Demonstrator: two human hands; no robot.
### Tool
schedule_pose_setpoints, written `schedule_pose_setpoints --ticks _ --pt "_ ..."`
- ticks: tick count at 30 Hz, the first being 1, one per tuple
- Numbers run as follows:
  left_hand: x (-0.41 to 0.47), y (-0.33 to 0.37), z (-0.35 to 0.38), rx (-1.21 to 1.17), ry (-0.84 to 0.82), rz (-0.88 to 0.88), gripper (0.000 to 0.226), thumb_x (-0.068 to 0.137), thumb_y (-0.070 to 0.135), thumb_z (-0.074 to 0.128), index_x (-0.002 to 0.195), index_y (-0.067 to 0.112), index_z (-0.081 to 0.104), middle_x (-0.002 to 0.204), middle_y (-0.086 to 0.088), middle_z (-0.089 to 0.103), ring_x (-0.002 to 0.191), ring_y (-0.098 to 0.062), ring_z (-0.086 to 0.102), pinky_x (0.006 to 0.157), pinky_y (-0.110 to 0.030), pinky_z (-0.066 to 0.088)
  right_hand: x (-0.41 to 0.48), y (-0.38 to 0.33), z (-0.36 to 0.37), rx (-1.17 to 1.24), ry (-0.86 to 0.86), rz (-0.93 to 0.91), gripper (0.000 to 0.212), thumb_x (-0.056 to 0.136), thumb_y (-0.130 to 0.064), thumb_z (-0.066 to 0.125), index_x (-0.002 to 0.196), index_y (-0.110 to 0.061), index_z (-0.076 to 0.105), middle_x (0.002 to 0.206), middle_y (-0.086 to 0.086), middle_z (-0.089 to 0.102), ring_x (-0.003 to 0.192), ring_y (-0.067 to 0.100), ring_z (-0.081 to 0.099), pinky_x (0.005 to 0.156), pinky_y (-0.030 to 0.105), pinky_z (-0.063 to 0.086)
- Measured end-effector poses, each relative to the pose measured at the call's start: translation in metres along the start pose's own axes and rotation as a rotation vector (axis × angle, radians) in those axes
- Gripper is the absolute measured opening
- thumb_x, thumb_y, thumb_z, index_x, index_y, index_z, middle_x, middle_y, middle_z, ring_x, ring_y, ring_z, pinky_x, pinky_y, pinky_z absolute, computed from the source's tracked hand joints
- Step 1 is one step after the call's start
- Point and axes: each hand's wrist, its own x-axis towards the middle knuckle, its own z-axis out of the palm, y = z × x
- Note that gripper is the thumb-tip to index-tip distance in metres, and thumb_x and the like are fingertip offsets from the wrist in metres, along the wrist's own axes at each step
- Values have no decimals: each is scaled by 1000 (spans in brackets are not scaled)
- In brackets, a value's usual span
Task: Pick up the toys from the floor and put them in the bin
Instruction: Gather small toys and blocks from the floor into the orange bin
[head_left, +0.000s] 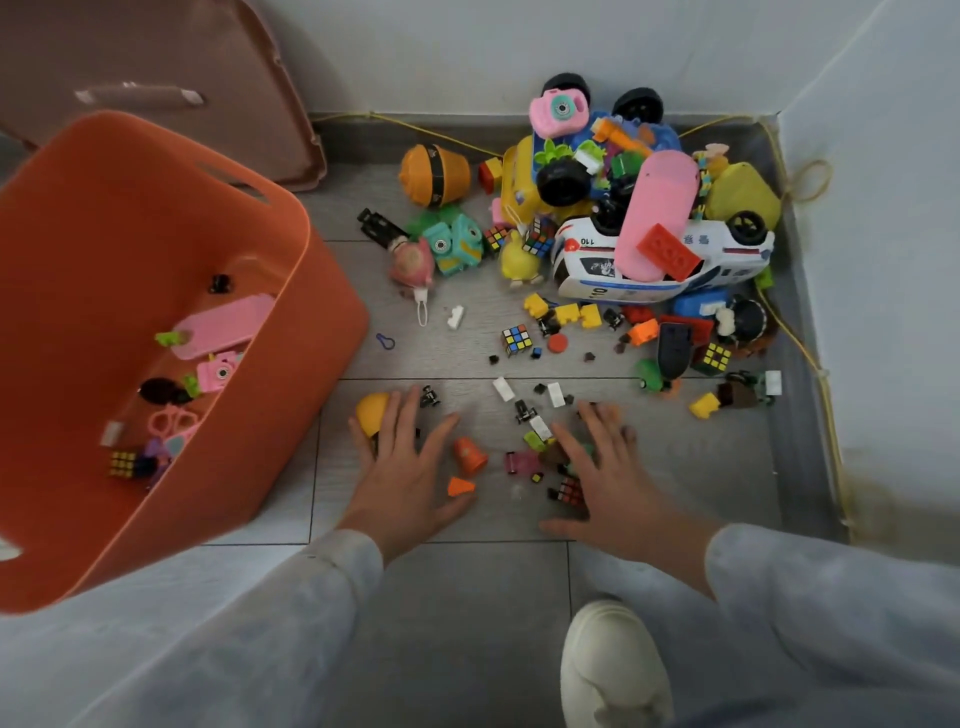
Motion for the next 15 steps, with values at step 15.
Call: schedule_pose_setpoints --ticks 15 --pt "2 -1 12 168 -68 240 117 64 85 59 157 29 16 165 -20 -8 151 -44 -6 112 -73 16 14 16 -27 -281 -21 -179 128 69 -84 59 144 -43 -36 155 7 -43 142 33 -40 114 72 -5"
